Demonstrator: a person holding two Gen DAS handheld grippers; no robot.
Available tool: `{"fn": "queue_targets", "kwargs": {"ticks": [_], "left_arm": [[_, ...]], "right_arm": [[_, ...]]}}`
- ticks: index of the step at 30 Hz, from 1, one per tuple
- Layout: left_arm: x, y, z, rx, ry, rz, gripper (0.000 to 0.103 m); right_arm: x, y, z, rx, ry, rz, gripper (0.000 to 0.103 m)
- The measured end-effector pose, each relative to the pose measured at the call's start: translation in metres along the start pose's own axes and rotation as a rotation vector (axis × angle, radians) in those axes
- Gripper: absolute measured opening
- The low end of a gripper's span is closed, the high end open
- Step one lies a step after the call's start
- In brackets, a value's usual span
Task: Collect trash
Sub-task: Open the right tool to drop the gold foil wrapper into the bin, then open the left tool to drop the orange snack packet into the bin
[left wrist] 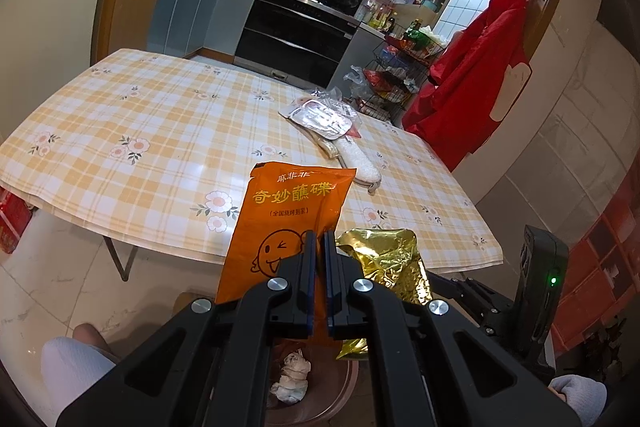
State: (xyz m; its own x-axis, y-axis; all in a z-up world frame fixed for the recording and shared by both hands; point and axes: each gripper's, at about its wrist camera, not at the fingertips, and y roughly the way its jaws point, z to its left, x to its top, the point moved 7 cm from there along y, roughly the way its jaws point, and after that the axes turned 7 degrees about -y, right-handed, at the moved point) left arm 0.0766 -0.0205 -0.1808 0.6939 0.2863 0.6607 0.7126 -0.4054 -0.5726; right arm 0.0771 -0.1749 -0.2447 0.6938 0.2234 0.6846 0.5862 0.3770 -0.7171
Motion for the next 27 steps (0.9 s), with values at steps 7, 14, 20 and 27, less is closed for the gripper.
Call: {"fn": "queue_targets", "kwargs": {"ticks": [7,14,20,27], "left_arm": [[-0.005,0.005,0.006,0.006,-0.008,0.015,0.004],[-0.005,0.003,0.004,0.003,-0.005,0.011,0.004],[-0.006,0.004,0.003,0.003,-0.001,0.014,0.004],[-0.011,0.007,-0.003,-0.007,0.007,0.036,0.004]], "right_arm": [[0.001,0.0,0.003,0.036,0.019,-0.001,0.089],[0.005,-0.008,0.001,0.021,0.028,-0.032,0.09],[0.01,-0.018,-0.007,-0.012,0.043,-0.074,0.091],[0.018,-0.034,-0.028,-0.084,0.097,-0.143,0.095]]}}
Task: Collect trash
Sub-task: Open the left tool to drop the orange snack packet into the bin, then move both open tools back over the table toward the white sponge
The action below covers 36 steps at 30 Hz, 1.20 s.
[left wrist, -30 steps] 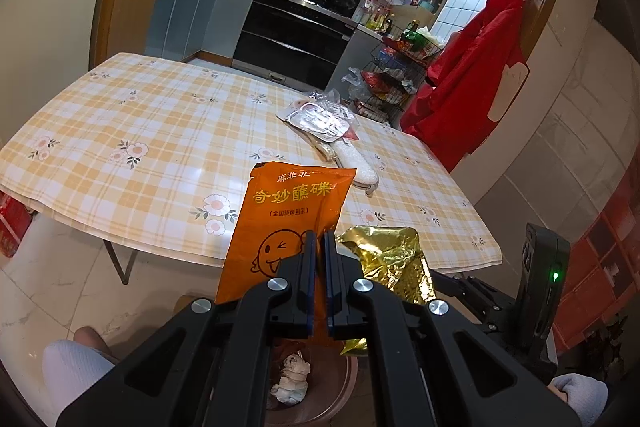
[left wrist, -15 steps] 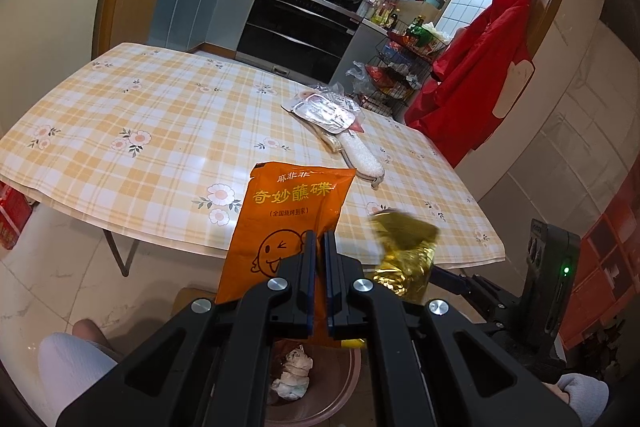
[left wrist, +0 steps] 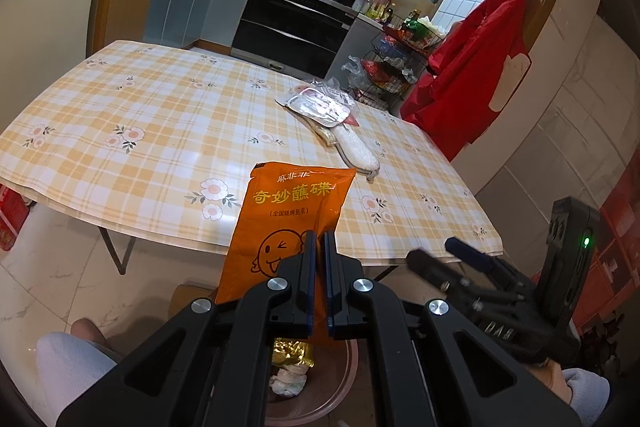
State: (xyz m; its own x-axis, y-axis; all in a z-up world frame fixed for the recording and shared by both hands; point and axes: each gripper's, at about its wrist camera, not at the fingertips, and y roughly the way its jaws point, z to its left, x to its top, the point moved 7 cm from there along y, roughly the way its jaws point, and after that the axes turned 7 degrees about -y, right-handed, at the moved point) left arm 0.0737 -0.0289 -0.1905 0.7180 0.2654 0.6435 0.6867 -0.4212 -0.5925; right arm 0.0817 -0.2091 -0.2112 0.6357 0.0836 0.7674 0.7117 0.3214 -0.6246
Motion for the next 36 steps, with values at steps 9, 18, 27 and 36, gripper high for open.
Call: {"fn": "queue_targets", "kwargs": {"ticks": [9,18,27,36], "left_arm": [[-0.007,0.005,-0.012,-0.043,0.024,0.039,0.009],[-0.003,0.002,-0.008,-0.023,0.019,0.009,0.05],[0.006,-0.001,0.011,0.047,-0.023,-0.029,0.09],[0.024,0.007,0.032,0.164,0.019,-0.067,0.095]], "right_arm": [[0.003,-0.009,-0.025,-0.057,0.081,-0.03,0.095],[0.001,-0.004,-0.024,-0.063,0.073,-0.013,0.096],[-0.001,0.0,-0.026,-0.083,0.065,0.003,0.097],[-0.001,0.008,-0.046,-0.119,0.079,0.006,0.097]]}}
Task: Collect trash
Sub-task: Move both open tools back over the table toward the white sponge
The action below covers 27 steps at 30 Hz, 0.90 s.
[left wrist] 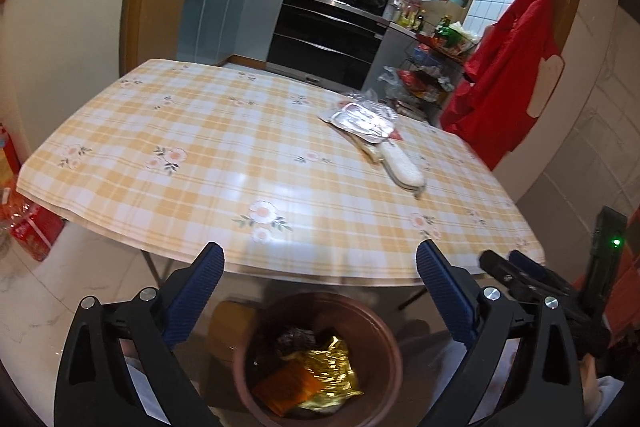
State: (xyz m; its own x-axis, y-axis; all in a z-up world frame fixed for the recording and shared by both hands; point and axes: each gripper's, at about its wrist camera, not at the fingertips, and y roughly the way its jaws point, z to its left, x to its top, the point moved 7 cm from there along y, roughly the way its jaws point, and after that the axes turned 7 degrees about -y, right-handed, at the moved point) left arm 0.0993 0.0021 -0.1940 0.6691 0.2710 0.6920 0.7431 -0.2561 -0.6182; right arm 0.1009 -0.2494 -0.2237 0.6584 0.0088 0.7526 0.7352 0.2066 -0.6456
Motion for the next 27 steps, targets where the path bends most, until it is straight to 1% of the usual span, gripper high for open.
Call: {"fn": "queue_targets", "kwargs": {"ticks": [7,11,15,18,21,24,27], "left_arm": [[0.01,0.024,0.008,0.031,0.008,0.026,0.095],[0.018,0.041,0.007,0.032,0.021,0.049,0.095],[0.03,0.062,0.009,0.029,0.003,0.074,0.095],[0.039,0.08,0.009,0.033,-0.004,0.09,0.095],[0.052,0.102,0.007,0.037,-0.003,0.106,0.095],[0.066,0.126,0.004,0.039,0.003,0.119,0.095],[0.08,0.153,0.001,0.04,0.005,0.134,0.095]], "right_arm": [[0.005,0.017,-0.021,-0.027,0.009,0.013,0.097],[0.012,0.032,-0.034,-0.026,-0.001,0.032,0.097],[0.024,0.056,-0.048,-0.011,-0.043,0.076,0.097],[0.037,0.081,-0.058,0.035,-0.081,0.133,0.097],[0.056,0.108,-0.071,0.045,-0.14,0.163,0.097],[0.077,0.142,-0.083,0.036,-0.206,0.186,0.097],[0.097,0.192,-0.096,0.053,-0.233,0.241,0.097]]}}
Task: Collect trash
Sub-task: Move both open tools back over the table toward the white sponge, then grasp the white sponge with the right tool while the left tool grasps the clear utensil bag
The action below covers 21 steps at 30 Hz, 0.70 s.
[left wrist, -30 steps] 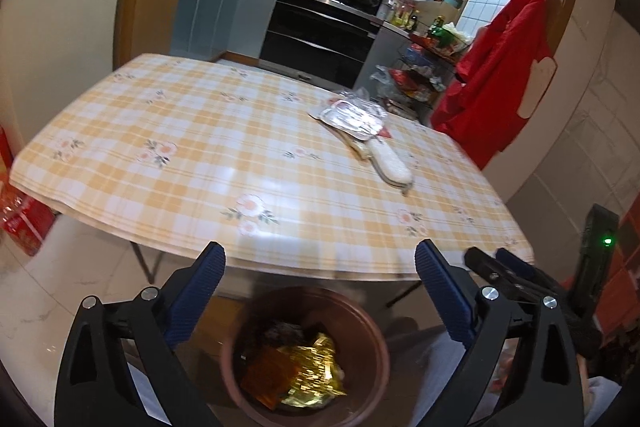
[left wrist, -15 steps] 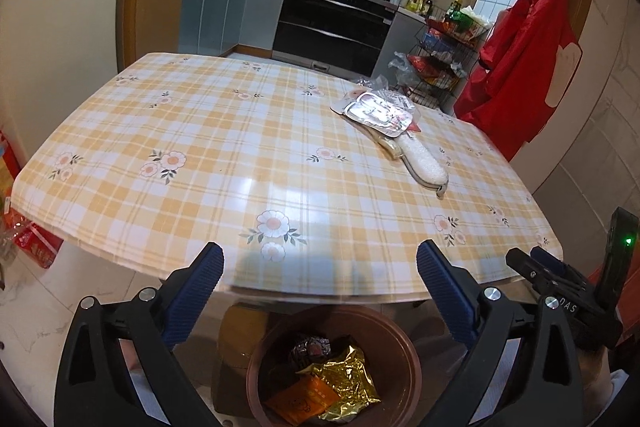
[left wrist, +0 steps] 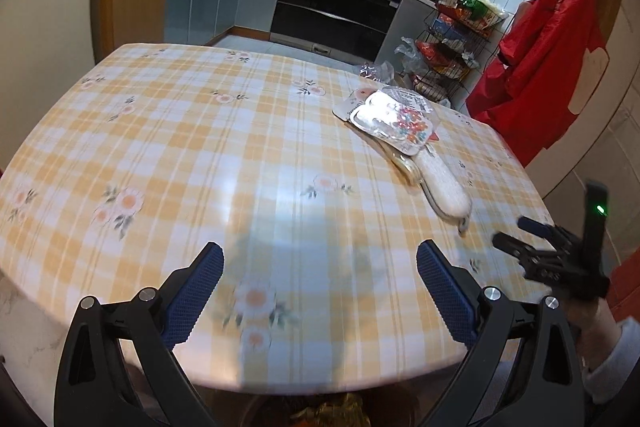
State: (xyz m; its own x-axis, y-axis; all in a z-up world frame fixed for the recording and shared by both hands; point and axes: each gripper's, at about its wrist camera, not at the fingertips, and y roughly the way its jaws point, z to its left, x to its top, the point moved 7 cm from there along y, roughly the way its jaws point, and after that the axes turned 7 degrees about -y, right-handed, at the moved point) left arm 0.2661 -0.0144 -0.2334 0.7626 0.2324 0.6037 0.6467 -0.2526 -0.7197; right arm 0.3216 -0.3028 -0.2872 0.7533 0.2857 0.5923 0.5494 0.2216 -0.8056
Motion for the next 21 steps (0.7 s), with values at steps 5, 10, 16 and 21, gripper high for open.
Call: {"fn": "queue_targets", "kwargs": {"ticks": [5,10,16,21], "left_arm": [[0.024,0.039,-0.006,0.009,-0.013,0.028,0.095],[0.033,0.073,-0.01,0.014,-0.016,0.065,0.095],[0.039,0.1,-0.023,-0.01,-0.009,0.097,0.095],[0.044,0.122,-0.042,-0.053,-0.023,0.123,0.095]], "right_arm": [[0.036,0.06,-0.007,0.045,-0.063,0.064,0.097],[0.06,0.097,-0.005,0.021,-0.129,0.103,0.097],[0.061,0.118,-0.012,-0.014,-0.172,0.155,0.097],[0.054,0.119,-0.026,0.031,-0.091,0.145,0.095]]}}
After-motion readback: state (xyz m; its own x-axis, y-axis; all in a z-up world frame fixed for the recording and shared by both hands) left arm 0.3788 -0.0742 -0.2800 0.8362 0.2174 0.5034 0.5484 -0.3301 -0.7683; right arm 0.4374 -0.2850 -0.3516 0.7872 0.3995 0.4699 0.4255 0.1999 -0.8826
